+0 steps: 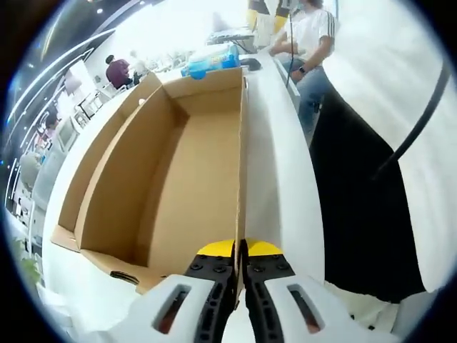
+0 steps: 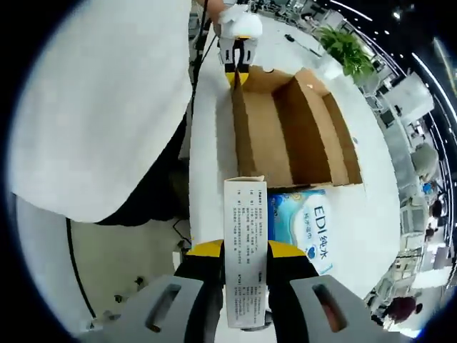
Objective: Operate the shoe box by opening the lid, removing the specified soft item, and placing it in the target area until the item is outside and the box remains undamaged.
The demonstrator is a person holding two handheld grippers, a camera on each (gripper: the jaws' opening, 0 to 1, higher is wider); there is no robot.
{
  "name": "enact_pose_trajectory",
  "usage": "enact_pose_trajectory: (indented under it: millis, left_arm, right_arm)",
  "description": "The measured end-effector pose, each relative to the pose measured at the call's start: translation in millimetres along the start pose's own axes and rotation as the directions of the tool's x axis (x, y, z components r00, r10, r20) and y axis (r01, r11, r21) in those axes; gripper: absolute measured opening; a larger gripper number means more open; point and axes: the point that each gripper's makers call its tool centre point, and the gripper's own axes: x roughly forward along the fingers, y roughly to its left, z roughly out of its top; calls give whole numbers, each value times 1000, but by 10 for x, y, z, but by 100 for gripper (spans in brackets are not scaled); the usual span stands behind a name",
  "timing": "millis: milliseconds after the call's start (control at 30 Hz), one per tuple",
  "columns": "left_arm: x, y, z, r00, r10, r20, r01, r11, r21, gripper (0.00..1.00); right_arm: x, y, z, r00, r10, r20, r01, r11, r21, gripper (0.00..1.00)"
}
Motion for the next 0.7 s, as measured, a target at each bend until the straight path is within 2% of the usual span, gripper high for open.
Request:
enact_pose_trajectory:
  millis: [33,133,233,333,467,700]
  left_arm:
    - [0,0,1,1000,-1,-2,1,1000,-1,2]
    - [-1,0,5,1000,-4,-12,4,1000,-7,2]
    - [-2,-1,5,1000,-4,-13,4,1000,-6,2]
    - [1,0,3,1000,-5,-18,5,1000,-10,2]
    - [1,1,5,1000,-8,-19,8,1000,-10,2]
    - [-4,0,15,1000,-11,-18,11,1000,-9,2]
  right_arm:
    - [3,-19,-27,1000,-7,-19,6,1000,-26,20]
    - [57,-42,57,996,-2,87,-6,995,95,20]
    - [197,-39,19,994,3,112,-17,993,121,20]
    - [344,17,-31,995,33,91,-43,993,109,20]
    - [428,36,-82,996,42,76,-49,994,102,20]
    - [532,63,-105,995,42,88,-53,990,127,20]
